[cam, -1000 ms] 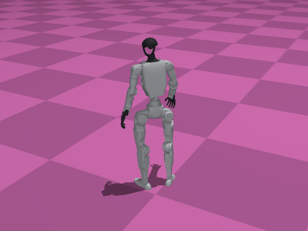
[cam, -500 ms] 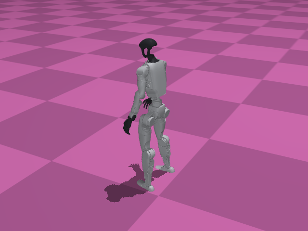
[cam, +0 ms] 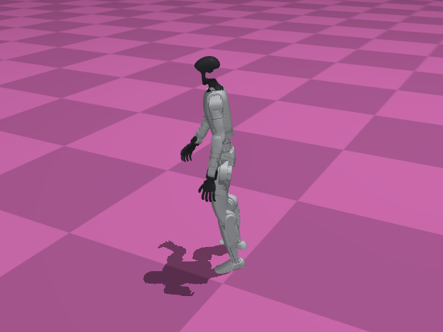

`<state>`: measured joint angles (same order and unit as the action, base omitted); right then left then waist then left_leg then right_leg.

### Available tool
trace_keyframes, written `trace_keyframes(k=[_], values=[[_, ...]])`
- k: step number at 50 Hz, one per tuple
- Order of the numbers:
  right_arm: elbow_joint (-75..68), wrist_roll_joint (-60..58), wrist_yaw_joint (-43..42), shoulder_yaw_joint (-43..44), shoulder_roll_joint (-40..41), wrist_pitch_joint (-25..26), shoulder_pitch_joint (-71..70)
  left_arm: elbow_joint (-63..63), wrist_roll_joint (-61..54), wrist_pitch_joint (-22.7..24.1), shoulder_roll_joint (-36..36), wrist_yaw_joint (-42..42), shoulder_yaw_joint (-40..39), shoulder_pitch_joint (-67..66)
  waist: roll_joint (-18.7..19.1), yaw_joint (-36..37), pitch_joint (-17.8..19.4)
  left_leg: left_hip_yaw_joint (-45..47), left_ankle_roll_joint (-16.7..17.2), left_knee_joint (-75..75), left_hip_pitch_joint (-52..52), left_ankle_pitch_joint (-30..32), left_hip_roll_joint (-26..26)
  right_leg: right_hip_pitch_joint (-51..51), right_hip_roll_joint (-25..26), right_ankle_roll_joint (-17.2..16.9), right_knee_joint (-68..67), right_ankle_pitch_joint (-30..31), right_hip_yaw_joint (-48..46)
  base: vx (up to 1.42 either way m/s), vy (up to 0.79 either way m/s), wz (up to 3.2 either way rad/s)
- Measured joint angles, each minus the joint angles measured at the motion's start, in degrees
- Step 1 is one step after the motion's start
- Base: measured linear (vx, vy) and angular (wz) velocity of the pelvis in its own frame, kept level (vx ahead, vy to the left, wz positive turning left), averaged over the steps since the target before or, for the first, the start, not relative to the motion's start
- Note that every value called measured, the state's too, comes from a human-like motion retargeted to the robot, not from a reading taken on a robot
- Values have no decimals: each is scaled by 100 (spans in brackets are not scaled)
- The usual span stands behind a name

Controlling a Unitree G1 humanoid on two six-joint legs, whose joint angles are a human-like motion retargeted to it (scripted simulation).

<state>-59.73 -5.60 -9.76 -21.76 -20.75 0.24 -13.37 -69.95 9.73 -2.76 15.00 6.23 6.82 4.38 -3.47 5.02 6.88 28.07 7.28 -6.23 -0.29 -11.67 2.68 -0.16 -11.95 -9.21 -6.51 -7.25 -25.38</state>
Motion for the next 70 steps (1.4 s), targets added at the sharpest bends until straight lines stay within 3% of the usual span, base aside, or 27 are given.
trace_keyframes(k=[3, 7, 10, 15, 20, 25, 33, 36, 41, 45, 49, 52, 55, 60, 65, 70], values=[[14, -32, 61, 0, -3, -16, 88, -47, -84, -6, -17, -41, -65, -3, 70, -100, -23, -263, 149, 357, 99, 18, 12, 102, 90, 55, -22, -29, -317, 1, 13, 93], [-108, -89, 42, -43, 27, 12, 110, -6, -173, -13, -13, -34, -27, -7, 211, -248, 99, -766, 191, 562, 226, 29, 116, 39, 116, 466, -642, -115, -431, 1, 13, 96], [-191, -119, -18, -100, 72, 6, 122, 29, -198, 8, 20, 37, 34, 32, 308, -342, 237, -1135, 205, 568, 299, 25, 215, -293, 113, 794, -1548, -307, -3, 1, 10, 104], [-195, -149, -112, -191, 101, -37, 198, 152, -293, 48, 55, 214, 77, 133, 361, -452, 393, -1773, 227, 498, 296, 60, 220, -768, 204, 892, -2250, -577, 835, 3, 4, 118], [-168, -142, -128, -281, 72, -33, 214, 431, -492, 104, 59, 295, 158, 147, 307, -518, 488, -2425, 177, 489, 301, 105, 57, -698, 478, 701, -1340, -496, 1831, 6, -4, 125], [-189, -171, -120, -337, 101, -2, 263, 595, -492, 194, 86, 305, 261, 90, 56, -347, 476, -2955, 81, 574, 335, 164, -278, -481, 603, 312, -384, 79, 3003, 7, -12, 104], [-216, -70, -59, -272, -20, -67, 304, 616, -415, 262, -92, 404, 84, 169, 23, 491, 456, -3540, 44, 645, 97, 409, -450, -262, 306, 168, -81, 206, 2168, 1, -14, 83], [-252, -38, -28, -252, -115, -10, 258, 647, -374, 191, -164, 373, 63, 149, -43, 658, 446, -2954, -130, 384, -155, 227, -501, -222, 129, 43, -23, 198, 1766, -1, -10, 128], [-376, -24, -18, -147, -189, 141, 110, 534, -258, 14, -185, 230, 74, 44, -210, 654, 363, -882, -383, -222, -419, -309, -391, -154, -156, -82, 15, 111, 973, 0, -4, 150], [-385, 9, -74, -27, -154, 159, 68, 293, -183, -83, -162, 161, 27, -136, -265, 561, 200, 388, -302, -369, -291, -500, -205, -70, -195, -120, 66, 22, 384, 3, 3, 132], [-323, 19, -110, 50, -90, 88, -77, -132, -161, -122, -126, 96, -108, -50, -167, 414, 143, 731, -88, -64, -106, -193, -28, 40, -45, -86, 69, -56, -161, 5, 9, 116], [-242, -1, -130, 34, -78, 28, -95, -285, -214, -116, -120, 69, -77, -59, -42, 291, 189, 383, 62, 267, 35, -47, -4, 164, 20, 54, -114, -110, -487, 6, 13, 115], [-193, -28, -147, -8, -82, 8, -105, -270, -272, -110, -95, 62, 46, -59, 121, 145, 320, -110, 102, 417, 161, 21, 60, 205, 35, 455, -604, -150, -570, 8, 14, 128], [-169, -92, -180, -67, -97, -18, -31, -37, -274, -68, -5, 155, 197, 9, 348, -35, 514, -874, 97, 249, 261, 19, 204, -293, 44, 1041, -2171, -595, 239, 10, 9, 136], [-143, -163, -198, -62, -153, -3, 80, 293, -376, -37, 25, 309, 187, 141, 448, -149, 572, -1650, 84, 51, 231, -2, 189, -653, 126, 1092, -2644, -853, 929, 10, 1, 140], [-125, -138, -214, -87, -196, 21, 114, 592, -557, 45, 12, 413, 270, 239, 400, -285, 614, -2460, 21, 60, 241, 55, 12, -599, 427, 819, -1663, -680, 2069, 9, -8, 149]])
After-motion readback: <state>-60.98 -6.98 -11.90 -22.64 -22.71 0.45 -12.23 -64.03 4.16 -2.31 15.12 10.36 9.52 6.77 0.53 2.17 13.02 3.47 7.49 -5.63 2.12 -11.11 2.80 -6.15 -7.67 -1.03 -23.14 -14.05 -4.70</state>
